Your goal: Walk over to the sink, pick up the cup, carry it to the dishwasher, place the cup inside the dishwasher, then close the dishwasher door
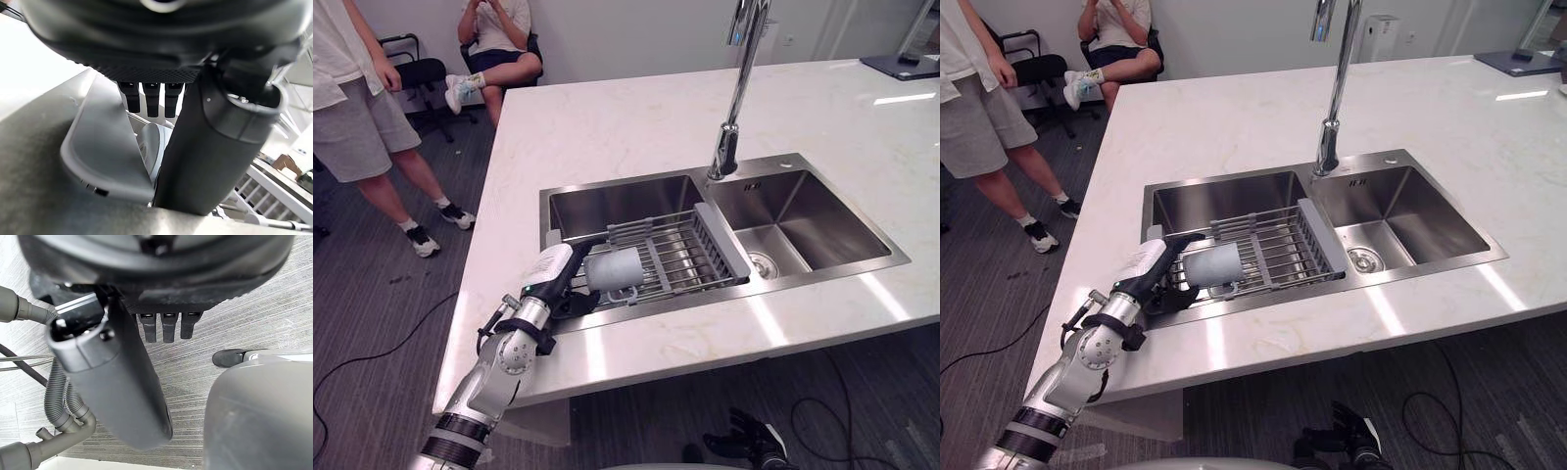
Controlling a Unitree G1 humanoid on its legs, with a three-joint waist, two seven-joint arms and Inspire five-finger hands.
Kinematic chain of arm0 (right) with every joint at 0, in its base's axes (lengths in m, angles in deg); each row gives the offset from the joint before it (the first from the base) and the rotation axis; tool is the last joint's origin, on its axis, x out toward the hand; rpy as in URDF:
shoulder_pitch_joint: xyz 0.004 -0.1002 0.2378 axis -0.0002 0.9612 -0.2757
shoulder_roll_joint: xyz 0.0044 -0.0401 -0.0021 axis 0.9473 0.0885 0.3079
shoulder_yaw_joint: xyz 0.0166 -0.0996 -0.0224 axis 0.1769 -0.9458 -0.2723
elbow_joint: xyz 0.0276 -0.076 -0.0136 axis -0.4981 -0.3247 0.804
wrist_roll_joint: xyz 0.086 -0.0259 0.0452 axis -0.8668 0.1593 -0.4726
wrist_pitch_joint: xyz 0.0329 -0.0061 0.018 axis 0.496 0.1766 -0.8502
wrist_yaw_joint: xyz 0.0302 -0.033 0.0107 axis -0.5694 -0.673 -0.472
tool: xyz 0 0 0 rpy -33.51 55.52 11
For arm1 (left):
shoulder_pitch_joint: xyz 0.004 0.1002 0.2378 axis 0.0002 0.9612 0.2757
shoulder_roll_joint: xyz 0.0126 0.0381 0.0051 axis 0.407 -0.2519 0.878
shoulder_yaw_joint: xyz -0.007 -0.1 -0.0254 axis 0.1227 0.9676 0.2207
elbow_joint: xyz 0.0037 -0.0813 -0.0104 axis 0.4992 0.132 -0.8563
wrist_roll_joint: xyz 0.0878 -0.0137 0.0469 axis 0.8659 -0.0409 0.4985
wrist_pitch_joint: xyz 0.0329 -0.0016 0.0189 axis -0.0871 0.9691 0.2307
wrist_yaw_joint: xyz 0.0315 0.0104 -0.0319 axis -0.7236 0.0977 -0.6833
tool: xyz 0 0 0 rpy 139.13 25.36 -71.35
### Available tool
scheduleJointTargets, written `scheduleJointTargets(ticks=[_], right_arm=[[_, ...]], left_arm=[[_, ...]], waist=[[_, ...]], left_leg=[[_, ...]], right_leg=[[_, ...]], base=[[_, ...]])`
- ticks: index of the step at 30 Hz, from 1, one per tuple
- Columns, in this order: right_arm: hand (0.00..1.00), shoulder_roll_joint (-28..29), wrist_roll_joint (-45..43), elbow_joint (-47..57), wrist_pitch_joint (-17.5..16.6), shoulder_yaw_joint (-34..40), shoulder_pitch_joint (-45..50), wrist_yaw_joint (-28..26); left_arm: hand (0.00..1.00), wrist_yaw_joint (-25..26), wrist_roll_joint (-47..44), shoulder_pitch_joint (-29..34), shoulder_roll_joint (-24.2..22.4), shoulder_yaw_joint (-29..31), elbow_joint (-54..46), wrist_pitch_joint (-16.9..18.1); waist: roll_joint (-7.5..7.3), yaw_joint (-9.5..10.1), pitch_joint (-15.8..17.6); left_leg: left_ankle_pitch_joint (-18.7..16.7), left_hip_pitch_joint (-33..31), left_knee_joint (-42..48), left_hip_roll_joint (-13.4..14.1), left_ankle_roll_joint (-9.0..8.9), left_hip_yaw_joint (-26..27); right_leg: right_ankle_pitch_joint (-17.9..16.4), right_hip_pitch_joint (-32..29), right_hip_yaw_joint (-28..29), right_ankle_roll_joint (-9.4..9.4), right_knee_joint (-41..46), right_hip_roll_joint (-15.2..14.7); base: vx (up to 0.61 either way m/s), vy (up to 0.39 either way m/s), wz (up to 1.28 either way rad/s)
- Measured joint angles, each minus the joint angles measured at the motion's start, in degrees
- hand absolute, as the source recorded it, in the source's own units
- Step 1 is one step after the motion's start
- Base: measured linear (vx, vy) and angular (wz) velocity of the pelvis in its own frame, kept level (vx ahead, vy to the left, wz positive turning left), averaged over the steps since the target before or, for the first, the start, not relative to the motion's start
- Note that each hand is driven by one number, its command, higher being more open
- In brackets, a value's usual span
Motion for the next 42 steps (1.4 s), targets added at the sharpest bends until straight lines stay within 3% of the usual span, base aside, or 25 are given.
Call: scheduleJointTargets(ticks=[19,20,28,39,42], right_arm=[[0.90,-0.49,-0.02,-2.03,0.01,-1.10,0.07,-0.60],[0.90,-0.49,-0.02,-2.08,0.01,-1.12,0.02,-0.61],[0.90,-0.45,-0.02,-2.94,0.01,-1.12,-1.53,-0.70],[0.90,-0.52,-0.03,-3.50,0.08,-1.00,-2.09,-0.74],[0.90,-0.52,-0.09,-3.53,0.12,-0.99,-2.09,-0.73]], left_arm=[[0.90,-2.30,2.79,-9.45,3.23,-8.17,6.46,-0.08],[0.30,-2.31,2.80,-10.23,3.18,-8.91,7.15,-0.18],[0.30,-2.24,4.40,-12.97,0.82,-9.90,7.59,-0.45],[0.30,-2.31,2.56,-14.23,0.37,-9.87,8.70,-1.41],[0.30,-2.15,-0.77,-14.19,-1.59,-9.87,8.58,-1.43]], waist=[[-0.17,-1.93,0.31],[-0.18,-1.97,0.33],[-0.21,-3.32,1.66],[-0.18,-3.24,2.07],[-0.18,-3.11,2.07]], left_leg=[[0.03,0.00,-0.13,-0.20,0.05,0.04],[0.03,0.00,-0.13,-0.21,0.05,0.04],[0.02,0.09,-0.13,-0.28,0.06,0.15],[0.01,0.27,-0.15,-0.36,0.07,0.11],[0.01,0.32,-0.15,-0.37,0.07,0.05]], right_leg=[[0.06,-0.18,0.13,0.10,-0.03,-0.15],[0.07,-0.18,0.14,0.10,-0.03,-0.15],[0.11,-0.18,0.32,0.16,-0.04,-0.21],[0.13,-0.02,0.37,0.18,-0.04,-0.27],[0.13,0.08,0.31,0.17,-0.03,-0.30]], base=[[0.00,0.000,0.00],[0.00,0.000,0.00],[0.00,0.000,0.00],[0.00,0.000,0.00],[0.00,0.000,0.00]])
